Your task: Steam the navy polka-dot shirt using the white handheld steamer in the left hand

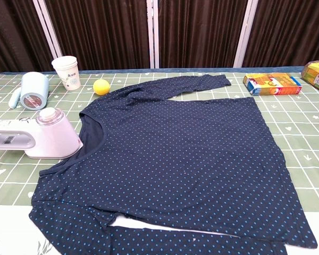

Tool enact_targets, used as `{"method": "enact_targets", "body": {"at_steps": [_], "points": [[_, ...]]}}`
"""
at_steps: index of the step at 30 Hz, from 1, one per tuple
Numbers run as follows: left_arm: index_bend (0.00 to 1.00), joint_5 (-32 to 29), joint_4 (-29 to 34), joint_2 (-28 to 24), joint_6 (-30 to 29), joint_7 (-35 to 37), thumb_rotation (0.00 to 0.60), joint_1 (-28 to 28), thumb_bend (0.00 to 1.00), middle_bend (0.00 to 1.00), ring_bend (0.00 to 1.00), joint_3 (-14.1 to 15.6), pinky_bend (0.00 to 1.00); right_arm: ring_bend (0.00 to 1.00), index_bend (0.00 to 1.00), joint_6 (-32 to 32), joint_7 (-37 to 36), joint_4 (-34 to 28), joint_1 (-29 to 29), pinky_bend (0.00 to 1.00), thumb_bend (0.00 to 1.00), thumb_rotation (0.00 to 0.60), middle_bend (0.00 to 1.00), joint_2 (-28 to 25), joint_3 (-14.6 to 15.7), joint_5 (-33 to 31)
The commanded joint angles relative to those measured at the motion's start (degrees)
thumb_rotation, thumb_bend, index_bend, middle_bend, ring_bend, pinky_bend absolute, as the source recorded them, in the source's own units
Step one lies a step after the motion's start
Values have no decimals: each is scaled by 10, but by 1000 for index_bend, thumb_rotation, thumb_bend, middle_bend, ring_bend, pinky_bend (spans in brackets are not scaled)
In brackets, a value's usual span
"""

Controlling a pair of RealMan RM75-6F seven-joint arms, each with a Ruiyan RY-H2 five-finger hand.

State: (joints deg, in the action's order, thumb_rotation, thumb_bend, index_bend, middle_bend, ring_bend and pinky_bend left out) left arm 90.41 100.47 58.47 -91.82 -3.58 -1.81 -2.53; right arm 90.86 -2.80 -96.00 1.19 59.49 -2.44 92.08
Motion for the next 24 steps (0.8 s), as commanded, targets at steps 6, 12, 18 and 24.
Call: {"method": "enact_targets", "body": {"at_steps": [6,12,18,24], "points": [[0,-2,-1,1,2,-1,600,0,0,0,0,0,0,0,0,-1,-1,0,0,0,0,600,0,0,0,0],[0,-12,-10,10,28,-10,600,-14,0,0,0,-2,0,0,0,-2,-5,-1,-1,0,0,600,0,-1,1,-3],[0,-54,-41,40,131,-5,600,-72,0,0,0,-20,0,0,0,-5,-8,-1,1,0,0,600,0,-3,-2,-9],[0,-118,-98,91,256,13,600,-152,0,0,0,-53,0,0,0,-13,-12,-1,3,0,0,600,0,-5,-3,-17]]}}
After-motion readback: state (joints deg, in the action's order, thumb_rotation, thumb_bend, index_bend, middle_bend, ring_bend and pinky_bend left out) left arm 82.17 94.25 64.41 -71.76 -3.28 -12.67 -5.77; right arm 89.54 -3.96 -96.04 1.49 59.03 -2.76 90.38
